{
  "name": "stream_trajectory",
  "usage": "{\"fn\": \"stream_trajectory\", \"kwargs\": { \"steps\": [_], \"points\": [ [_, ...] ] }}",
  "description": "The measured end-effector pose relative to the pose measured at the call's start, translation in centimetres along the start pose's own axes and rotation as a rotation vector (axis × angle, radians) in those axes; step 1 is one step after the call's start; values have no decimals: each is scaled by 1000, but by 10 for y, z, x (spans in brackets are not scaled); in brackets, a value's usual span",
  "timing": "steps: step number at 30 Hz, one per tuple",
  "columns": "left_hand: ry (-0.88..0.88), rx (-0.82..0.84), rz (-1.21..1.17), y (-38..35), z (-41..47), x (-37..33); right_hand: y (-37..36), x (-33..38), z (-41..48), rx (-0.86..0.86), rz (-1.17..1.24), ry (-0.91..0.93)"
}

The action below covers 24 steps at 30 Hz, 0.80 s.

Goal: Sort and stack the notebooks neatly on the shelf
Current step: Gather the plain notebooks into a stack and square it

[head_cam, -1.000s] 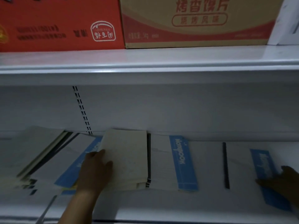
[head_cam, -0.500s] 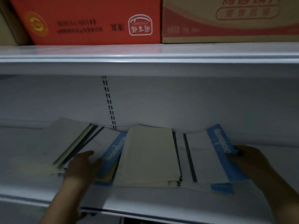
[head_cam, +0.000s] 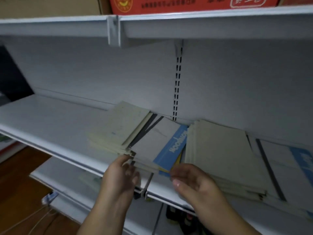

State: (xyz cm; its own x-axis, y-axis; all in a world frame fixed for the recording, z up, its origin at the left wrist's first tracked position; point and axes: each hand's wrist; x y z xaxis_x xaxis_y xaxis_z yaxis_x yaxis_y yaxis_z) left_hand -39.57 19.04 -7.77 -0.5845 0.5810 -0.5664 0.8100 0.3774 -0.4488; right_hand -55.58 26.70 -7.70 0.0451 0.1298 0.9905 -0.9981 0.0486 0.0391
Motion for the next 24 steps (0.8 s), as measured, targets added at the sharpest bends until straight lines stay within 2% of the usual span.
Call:
{"fn": "stream_trajectory", "kwargs": {
  "steps": [3, 7, 9, 13, 16, 24],
  "points": [
    [119, 60, -64, 6, 7, -10, -26, -3, 8, -74, 227, -79],
    [235, 140, -113, 11, 13, -31, -41, -13, 19, -284, 373, -170],
    [270, 151, -130, 14, 13, -40, -45, -14, 20, -331, 389, -151],
    [263, 170, 48, 18, 16, -39, -50, -23, 19, -385, 365, -65],
    [246, 161, 85, 23, 19, -34, -52, -30, 17, -400, 336, -16],
    [313, 203, -115, 24, 16, -38, -51, -44, 10, -393, 255, 67]
  ]
}}
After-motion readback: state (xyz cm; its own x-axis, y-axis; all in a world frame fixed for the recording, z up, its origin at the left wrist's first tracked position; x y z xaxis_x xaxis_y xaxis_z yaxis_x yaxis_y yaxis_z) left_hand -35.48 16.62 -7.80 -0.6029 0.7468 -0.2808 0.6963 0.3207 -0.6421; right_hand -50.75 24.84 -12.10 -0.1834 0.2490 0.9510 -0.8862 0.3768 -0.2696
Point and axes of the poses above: each hand's wrist, its own z-axis towards the middle knuckle, its own y-axis out of the back of the hand, x = y × z, and after that the axes turned 15 degrees about y, right-handed
